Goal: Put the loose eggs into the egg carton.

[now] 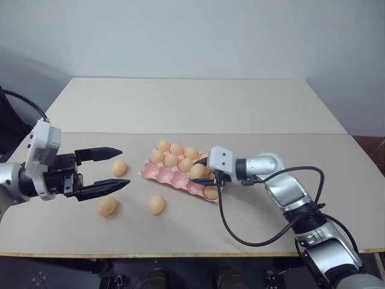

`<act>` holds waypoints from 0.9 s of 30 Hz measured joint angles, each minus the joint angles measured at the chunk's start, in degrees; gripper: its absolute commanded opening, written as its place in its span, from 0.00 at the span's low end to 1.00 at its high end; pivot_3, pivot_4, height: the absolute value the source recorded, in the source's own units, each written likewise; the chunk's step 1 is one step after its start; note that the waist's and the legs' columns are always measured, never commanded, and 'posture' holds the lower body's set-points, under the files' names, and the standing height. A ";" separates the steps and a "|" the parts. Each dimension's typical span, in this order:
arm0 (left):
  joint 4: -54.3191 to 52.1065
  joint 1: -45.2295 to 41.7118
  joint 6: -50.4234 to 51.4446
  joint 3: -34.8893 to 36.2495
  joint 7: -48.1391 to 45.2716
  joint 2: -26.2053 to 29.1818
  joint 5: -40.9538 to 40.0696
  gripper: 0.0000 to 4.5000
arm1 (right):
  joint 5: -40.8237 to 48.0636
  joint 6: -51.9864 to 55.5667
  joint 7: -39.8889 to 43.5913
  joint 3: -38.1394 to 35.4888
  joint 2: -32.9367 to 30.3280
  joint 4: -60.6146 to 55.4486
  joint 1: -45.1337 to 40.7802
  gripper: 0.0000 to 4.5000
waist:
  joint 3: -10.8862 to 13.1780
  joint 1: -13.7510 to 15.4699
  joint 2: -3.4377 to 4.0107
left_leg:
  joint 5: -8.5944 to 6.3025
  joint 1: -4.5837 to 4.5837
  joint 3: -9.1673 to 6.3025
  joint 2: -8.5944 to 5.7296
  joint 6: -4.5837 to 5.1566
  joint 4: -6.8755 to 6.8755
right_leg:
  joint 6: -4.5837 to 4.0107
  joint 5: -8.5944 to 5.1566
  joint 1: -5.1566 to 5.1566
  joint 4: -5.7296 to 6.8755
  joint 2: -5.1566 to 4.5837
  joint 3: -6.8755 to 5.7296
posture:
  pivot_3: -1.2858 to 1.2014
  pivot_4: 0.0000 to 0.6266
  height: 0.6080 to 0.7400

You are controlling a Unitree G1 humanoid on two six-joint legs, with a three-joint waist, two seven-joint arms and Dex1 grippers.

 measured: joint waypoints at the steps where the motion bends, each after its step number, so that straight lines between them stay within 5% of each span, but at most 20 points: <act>1: 0.00 0.00 -0.05 -0.13 -0.10 0.01 0.09 1.00 | -0.48 -0.21 0.21 0.25 0.01 -0.01 -0.05 0.88 | 0.00 -0.04 0.00 | 0.01 0.03 0.01 0.00 -0.01 0.00 | 0.00 0.00 0.01 0.03 0.00 0.01 | 0.52 0.24 1.00; 3: -0.01 0.05 -0.27 -0.34 -0.50 0.01 0.16 1.00 | -0.96 -0.23 0.33 0.60 0.04 -0.09 -0.12 0.99 | 0.00 -0.09 0.00 | 0.01 0.09 0.01 0.00 -0.02 0.02 | 0.00 0.00 0.05 0.07 0.01 0.01 | 0.52 0.24 1.00; 11: -0.40 2.49 -0.46 -0.32 -1.02 0.43 0.51 1.00 | 4.94 5.33 0.85 -5.34 -0.97 -5.22 0.14 0.99 | 0.00 -0.08 0.01 | 0.02 0.00 0.00 0.01 -0.02 0.01 | -0.02 -0.01 -0.04 0.07 0.01 0.02 | 0.52 0.24 1.00; 27: 5.53 4.77 -2.14 3.56 -6.65 2.88 2.74 1.00 | 28.04 18.01 10.92 -33.01 -25.05 -22.97 21.21 0.99 | 0.01 -0.13 0.00 | 0.01 0.05 0.03 0.01 0.00 -0.05 | -0.02 -0.06 0.04 -0.03 0.02 0.03 | 0.52 0.24 1.00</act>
